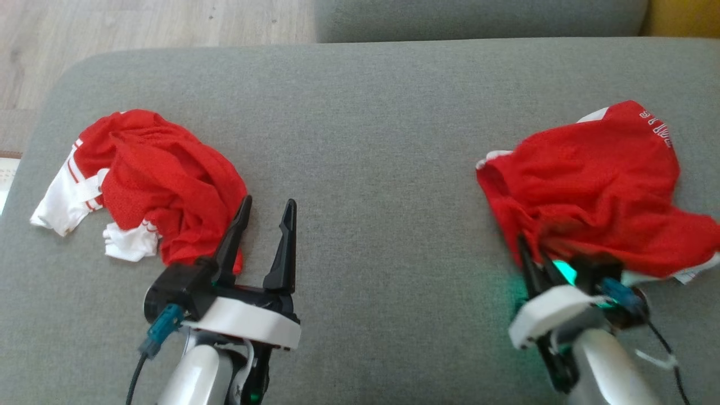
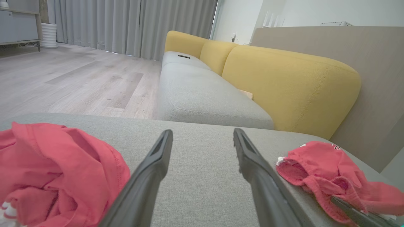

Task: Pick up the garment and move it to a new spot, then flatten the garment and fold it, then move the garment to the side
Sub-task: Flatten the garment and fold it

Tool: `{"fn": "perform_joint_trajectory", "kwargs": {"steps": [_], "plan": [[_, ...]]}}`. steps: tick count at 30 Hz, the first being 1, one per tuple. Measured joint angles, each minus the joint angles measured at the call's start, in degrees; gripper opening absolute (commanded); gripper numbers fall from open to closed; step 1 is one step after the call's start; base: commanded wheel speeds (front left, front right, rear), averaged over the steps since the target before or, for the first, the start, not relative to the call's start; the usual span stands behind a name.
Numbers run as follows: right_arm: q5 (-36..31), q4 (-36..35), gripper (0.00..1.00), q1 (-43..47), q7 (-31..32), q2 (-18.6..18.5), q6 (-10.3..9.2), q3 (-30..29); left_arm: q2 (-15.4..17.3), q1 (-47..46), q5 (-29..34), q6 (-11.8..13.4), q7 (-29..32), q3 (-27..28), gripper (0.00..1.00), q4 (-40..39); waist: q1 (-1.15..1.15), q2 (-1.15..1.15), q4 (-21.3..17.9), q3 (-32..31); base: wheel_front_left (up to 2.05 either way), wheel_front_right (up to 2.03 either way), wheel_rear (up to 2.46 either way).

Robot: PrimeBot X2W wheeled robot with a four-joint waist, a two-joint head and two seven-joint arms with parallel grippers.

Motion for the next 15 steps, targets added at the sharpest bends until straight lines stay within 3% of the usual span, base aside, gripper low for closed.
{"fn": "perform_joint_trajectory", "kwargs": {"steps": [15], "plan": [[5.8, 2.6, 0.00, -9.6, 1.5, -0.3, 0.00, 19.8, 0.0, 0.0, -0.6, 0.1, 0.0, -0.2, 1.00, 0.0, 0.00, 0.00, 2.9, 0.7, 0.00, 0.00, 0.00]]}}
